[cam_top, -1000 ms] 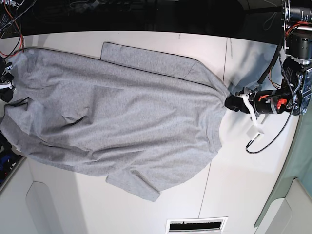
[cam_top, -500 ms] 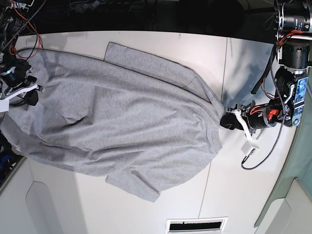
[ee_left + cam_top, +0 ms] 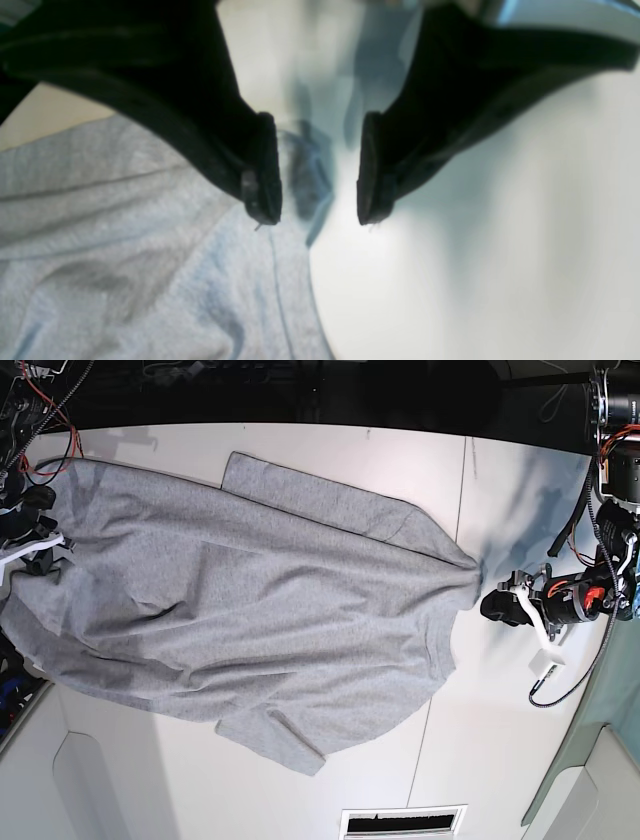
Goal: Layout the t-shirt on the table in an organized manner, then fold the t-shirt properly
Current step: 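Lift the grey shirt with both grippers and drag it across the table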
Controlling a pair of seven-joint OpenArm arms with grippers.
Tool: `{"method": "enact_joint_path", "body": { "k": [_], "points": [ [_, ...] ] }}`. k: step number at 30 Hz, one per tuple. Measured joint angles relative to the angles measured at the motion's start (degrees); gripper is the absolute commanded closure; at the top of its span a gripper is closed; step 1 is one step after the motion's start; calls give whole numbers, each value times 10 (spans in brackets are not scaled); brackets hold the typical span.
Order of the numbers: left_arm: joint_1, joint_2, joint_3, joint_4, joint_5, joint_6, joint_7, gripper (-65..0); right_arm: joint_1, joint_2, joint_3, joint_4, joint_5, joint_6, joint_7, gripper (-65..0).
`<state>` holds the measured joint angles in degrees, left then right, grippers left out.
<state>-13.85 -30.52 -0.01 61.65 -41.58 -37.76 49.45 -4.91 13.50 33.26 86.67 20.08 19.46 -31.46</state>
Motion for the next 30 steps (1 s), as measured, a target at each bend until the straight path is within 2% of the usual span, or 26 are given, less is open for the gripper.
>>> {"method": "enact_joint_path", "body": {
  "k": [2, 3, 5, 7, 9, 11, 13, 18, 22, 24, 27, 30],
  "points": [
    [1, -5, 0, 0, -26, -2, 4, -286, 2, 0, 0, 0, 14, 0, 2, 0],
    [1, -9, 0, 0, -52, -13, 13, -285, 5, 0, 0, 0, 17, 0, 2, 0],
    [1, -12, 0, 0, -123, -13, 35, -280, 20, 0, -4, -1, 23, 1, 2, 0],
    [2, -9, 0, 5, -169, -13, 50, -222, 40, 0, -14, -2, 19, 2, 2, 0],
    [1, 4, 0, 10, -173, -13, 51, -144, 63, 0, -31, -19, 6, 5, 6, 0],
    [0, 23, 0, 11, -145, -14, 47, -74, 87, 0, -49, -53, -17, 3, 6, 0],
    [3, 45, 0, 11, -96, -15, 45, -39, 107, 0, -66, -97, -25, 4, 8, 0],
    [39, 78, 9, 11, -83, -15, 44, -39, 170, 0, -95, -211, -56, 4, 72, 0],
    [68, 87, 25, 11, -82, -15, 38, -39, 227, 2, -110, -286, -83, 14, 78, 0],
    [80, 88, 40, 11, -64, -20, 16, -38, 242, 1, -116, -316, -95, 19, 79, 0],
    [76, 87, 62, 4, 7, -34, -28, -16, 247, 1, -118, -342, -103, 19, 78, 0],
    [50, 89, 80, -24, 42, 5, -56, 0, 240, 2, -118, -345, -109, 20, 77, 0]
  ]
}}
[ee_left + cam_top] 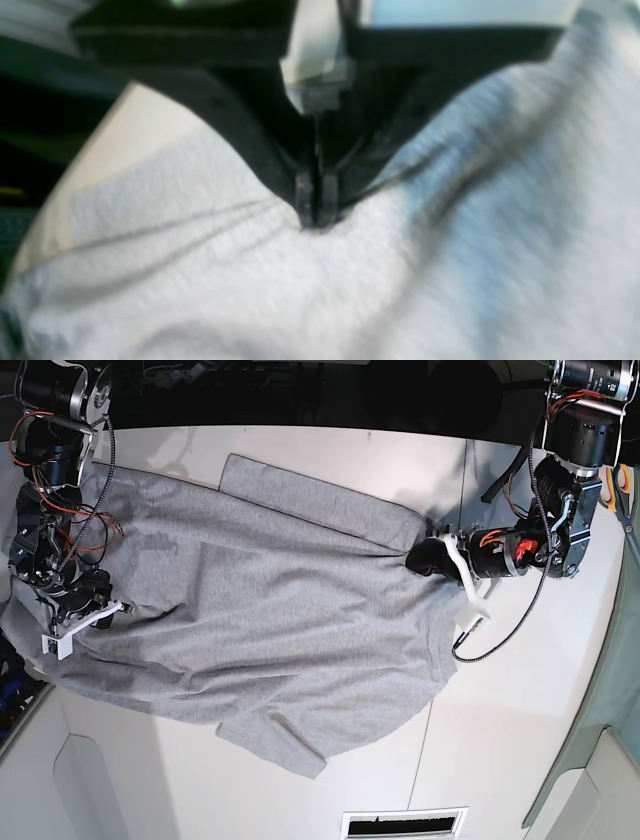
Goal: Layout the t-shirt on the table in an organized manner, then fold the t-shirt properly
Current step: 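Lift the grey shirt with both grippers and drag it across the table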
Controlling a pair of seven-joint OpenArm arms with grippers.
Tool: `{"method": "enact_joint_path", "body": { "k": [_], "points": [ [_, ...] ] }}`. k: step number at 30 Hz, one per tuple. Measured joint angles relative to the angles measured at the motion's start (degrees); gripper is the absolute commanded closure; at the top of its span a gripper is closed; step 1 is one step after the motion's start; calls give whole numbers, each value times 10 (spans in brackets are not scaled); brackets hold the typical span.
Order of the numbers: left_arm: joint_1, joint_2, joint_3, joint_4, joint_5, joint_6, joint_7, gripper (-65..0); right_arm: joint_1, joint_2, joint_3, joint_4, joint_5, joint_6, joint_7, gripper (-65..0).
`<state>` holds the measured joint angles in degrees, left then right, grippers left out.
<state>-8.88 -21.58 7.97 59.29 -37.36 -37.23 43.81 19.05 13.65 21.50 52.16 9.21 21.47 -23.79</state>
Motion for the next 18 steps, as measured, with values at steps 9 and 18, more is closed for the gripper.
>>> {"method": "enact_joint_path", "body": {
  "k": [9, 18],
  "points": [
    [-184, 2, 2, -251, 38, 23, -23, 0, -32, 16, 0, 3, 28, 26, -10, 0],
    [-286, 0, 3, -335, 106, 60, -22, 0, -153, 10, 0, 123, 165, 47, -80, 0]
  ]
}}
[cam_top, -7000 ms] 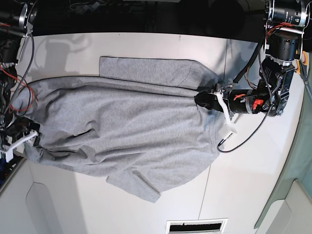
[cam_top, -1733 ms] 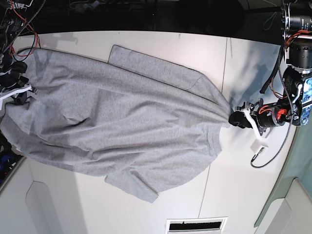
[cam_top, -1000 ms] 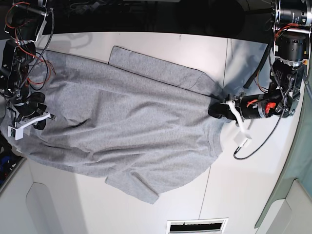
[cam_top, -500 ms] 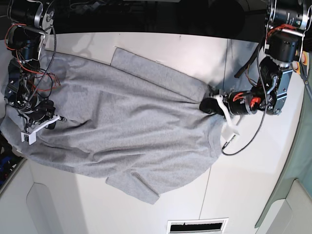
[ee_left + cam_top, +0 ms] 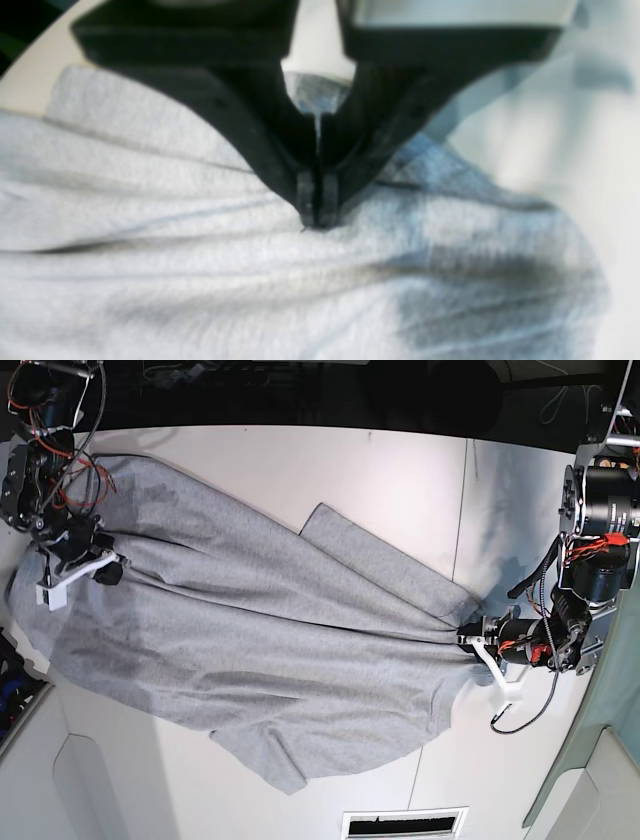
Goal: Layout the t-shirt on the table in an organized manner, then fold the t-shirt properly
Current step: 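Lift the grey shirt with both grippers and drag it across the table, then swing the held shirt with both grippers, bunching it toward the table center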
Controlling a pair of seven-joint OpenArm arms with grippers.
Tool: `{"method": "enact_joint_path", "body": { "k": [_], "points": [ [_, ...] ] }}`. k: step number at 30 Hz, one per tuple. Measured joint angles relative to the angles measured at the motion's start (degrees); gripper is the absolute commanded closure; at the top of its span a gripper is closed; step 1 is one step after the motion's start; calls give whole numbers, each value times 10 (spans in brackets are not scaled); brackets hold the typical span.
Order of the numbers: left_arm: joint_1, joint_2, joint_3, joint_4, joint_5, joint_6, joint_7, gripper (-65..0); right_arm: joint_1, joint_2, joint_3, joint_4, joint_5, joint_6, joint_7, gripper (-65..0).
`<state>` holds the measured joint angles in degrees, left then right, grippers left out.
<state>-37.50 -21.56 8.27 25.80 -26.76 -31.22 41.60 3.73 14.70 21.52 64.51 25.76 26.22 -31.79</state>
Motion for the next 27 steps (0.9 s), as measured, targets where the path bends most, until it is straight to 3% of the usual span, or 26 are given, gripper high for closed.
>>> {"method": "enact_joint_path", "body": {
  "k": [9, 12, 17, 22, 27],
  "points": [
    [-27, 22, 0, -3, 20, 12, 12, 0, -115, -76, 0, 145, 19, 30, -24, 0],
    [-28, 32, 1, 2, -4, -19, 15, 0, -107, -88, -1, 154, 18, 30, -23, 0],
    [-23, 13, 2, 83, -120, -72, 69, -22, -45, -81, 0, 156, -22, 18, -17, 0],
    [19, -9, 1, 233, -244, -82, 189, -22, 34, -65, -1, 125, -60, 18, -2, 0],
    [125, 2, 4, 336, -262, -82, 208, -22, 174, -51, -21, -30, -108, 19, 54, 0]
  ]
}}
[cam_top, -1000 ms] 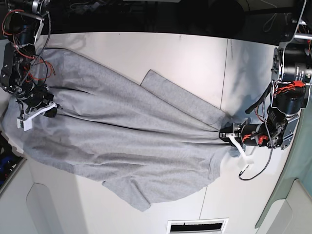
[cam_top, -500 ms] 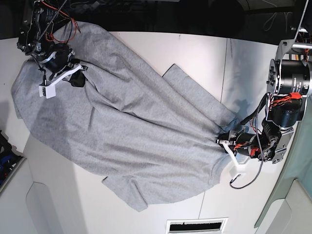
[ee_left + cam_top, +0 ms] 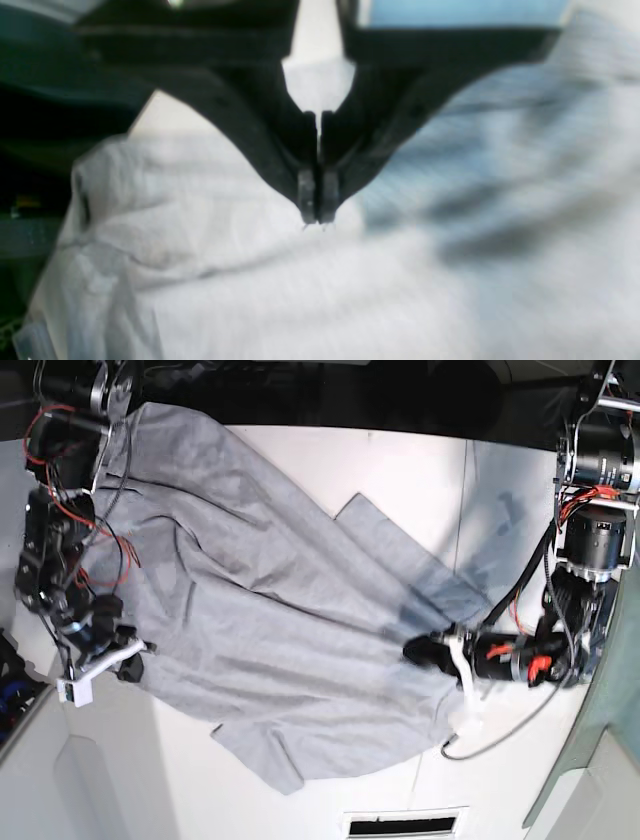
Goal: Layout the t-shirt on the table in an organized manner, then fold the t-shirt properly
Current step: 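Swing the held shirt with both grippers, bunching it toward the table center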
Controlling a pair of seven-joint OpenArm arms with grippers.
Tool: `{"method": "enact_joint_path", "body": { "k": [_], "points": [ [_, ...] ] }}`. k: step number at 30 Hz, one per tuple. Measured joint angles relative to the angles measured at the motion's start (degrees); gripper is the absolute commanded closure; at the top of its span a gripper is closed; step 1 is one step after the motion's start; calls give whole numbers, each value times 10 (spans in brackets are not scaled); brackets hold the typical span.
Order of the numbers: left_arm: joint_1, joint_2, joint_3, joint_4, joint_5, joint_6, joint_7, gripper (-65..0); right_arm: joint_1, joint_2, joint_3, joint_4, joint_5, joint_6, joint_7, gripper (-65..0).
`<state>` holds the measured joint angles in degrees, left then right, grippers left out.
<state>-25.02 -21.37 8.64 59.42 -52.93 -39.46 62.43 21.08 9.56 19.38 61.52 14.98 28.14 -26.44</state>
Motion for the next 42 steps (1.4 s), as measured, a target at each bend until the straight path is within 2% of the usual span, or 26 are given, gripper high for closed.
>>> {"method": "enact_joint_path", "body": {
  "k": [3, 6, 10, 11, 15, 18, 21, 25, 26, 30, 34, 39, 41, 42],
  "points": [
    [68, 16, -2, 19, 12, 0, -2, -22, 65, 11, -35, -109, -43, 2, 40, 0],
    [127, 56, -2, 18, 29, 0, 0, -21, 106, 30, -91, -199, -78, 2, 75, 0],
    [170, 102, 0, 19, 40, 0, -30, -20, 117, 48, -175, -240, -108, 2, 92, 0],
    [172, 106, -2, 20, 43, 15, -36, -20, 111, 51, -193, -240, -112, 2, 94, 0],
    [177, 115, -3, 20, 70, 30, -55, -20, 90, 76, -240, -239, -101, 9, 110, 0],
    [167, 116, -10, 1, 87, 51, -77, -11, 83, 97, -246, -236, -87, 10, 108, 0],
    [133, 117, -52, -52, 90, 52, -83, -6, 59, 126, -246, -226, -41, 15, 116, 0],
    [63, 99, -113, -168, 96, 43, -96, 0, 13, 154, -245, -186, 2, 22, 112, 0],
    [42, 93, -119, -198, 123, 45, -115, 0, -3, 155, -243, -169, 9, 19, 103, 0],
    [-23, 70, -125, -285, 148, 45, -139, 0, -74, 155, -226, -87, 61, 14, 56, 0],
    [-69, 74, -124, -303, 183, 63, -132, 0, -158, 143, -210, 0, 110, 18, 56, 0],
    [-107, 86, -123, -306, 219, 71, -119, 0, -225, 82, -206, 94, 92, 12, 37, 0],
    [-113, 88, -119, -306, 213, 69, -103, 0, -241, 53, -206, 120, 79, 10, 36, 0],
    [-115, 88, -117, -306, 198, 55, -94, 0, -241, 40, -206, 129, 71, 6, 31, 0]
  ]
}}
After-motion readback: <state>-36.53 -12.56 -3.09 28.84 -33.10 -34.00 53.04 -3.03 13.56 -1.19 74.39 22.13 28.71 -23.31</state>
